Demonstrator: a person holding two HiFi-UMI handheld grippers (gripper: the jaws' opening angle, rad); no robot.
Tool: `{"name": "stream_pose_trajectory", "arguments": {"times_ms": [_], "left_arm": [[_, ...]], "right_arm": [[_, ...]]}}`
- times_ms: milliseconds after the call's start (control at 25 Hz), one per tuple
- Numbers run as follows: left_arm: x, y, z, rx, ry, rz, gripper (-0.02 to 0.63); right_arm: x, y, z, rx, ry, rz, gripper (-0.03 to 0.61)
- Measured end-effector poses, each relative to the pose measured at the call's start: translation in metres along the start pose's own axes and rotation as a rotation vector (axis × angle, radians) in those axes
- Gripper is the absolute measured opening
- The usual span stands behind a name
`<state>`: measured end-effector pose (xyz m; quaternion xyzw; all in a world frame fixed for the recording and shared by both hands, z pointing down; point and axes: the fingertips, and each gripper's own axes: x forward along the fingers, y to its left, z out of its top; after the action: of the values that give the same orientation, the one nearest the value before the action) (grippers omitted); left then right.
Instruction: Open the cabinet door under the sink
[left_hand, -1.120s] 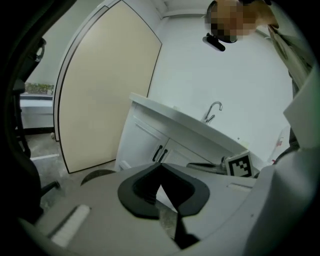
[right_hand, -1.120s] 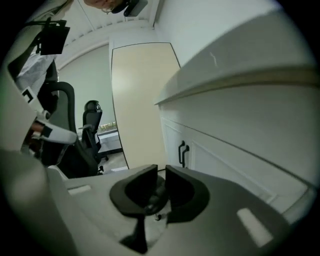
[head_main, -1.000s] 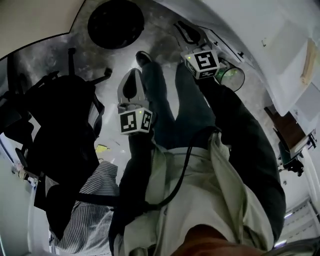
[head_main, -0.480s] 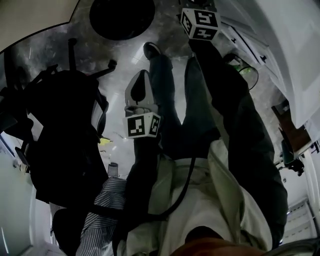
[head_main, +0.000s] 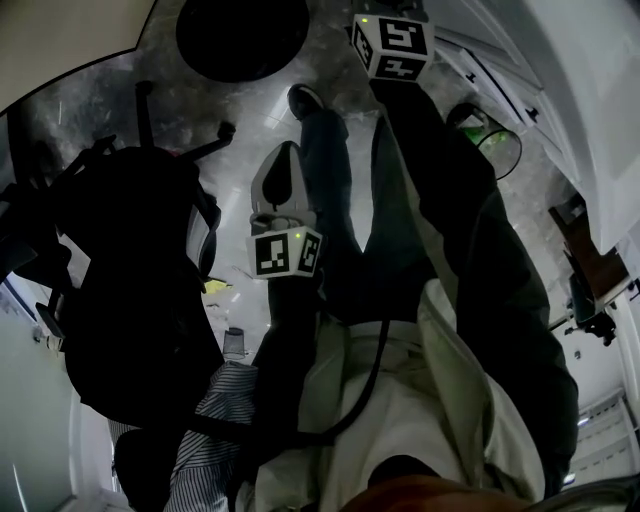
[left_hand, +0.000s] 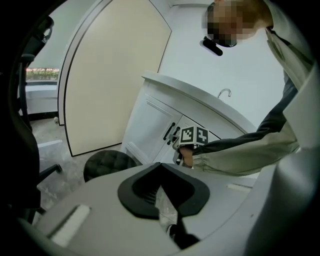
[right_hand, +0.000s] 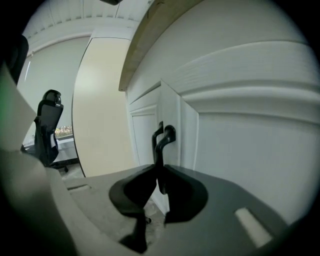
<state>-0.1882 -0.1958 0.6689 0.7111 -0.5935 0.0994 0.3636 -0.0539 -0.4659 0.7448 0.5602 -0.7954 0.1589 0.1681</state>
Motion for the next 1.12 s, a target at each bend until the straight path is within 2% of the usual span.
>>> {"name": "stream_pose_trajectory", "arguments": {"times_ms": [400, 680, 960, 1120], "left_arm": [[0.011, 0.001, 0.004, 0.025, 0.018, -0.021, 0.007], [0.016, -0.008, 0.008, 0.061, 0.03, -0.071, 0.006], [0.012, -0.016, -0.001, 0.057, 0.016, -0.061, 0.007], [0.005, -0.028, -0.016, 0.037, 0.015, -0.043, 0.006]], "right_arm": [[-0.054, 0.052, -0.029, -0.048, 0.038, 0.182, 0.048], [-0.083, 0.069, -0.047, -0.056, 0.047, 0.223, 0.044], [-0.121, 0.084, -0.064, -0.087, 0.043, 0.29, 0.048], [-0.151, 0.093, -0.078, -0.1, 0.043, 0.366, 0.049]]}}
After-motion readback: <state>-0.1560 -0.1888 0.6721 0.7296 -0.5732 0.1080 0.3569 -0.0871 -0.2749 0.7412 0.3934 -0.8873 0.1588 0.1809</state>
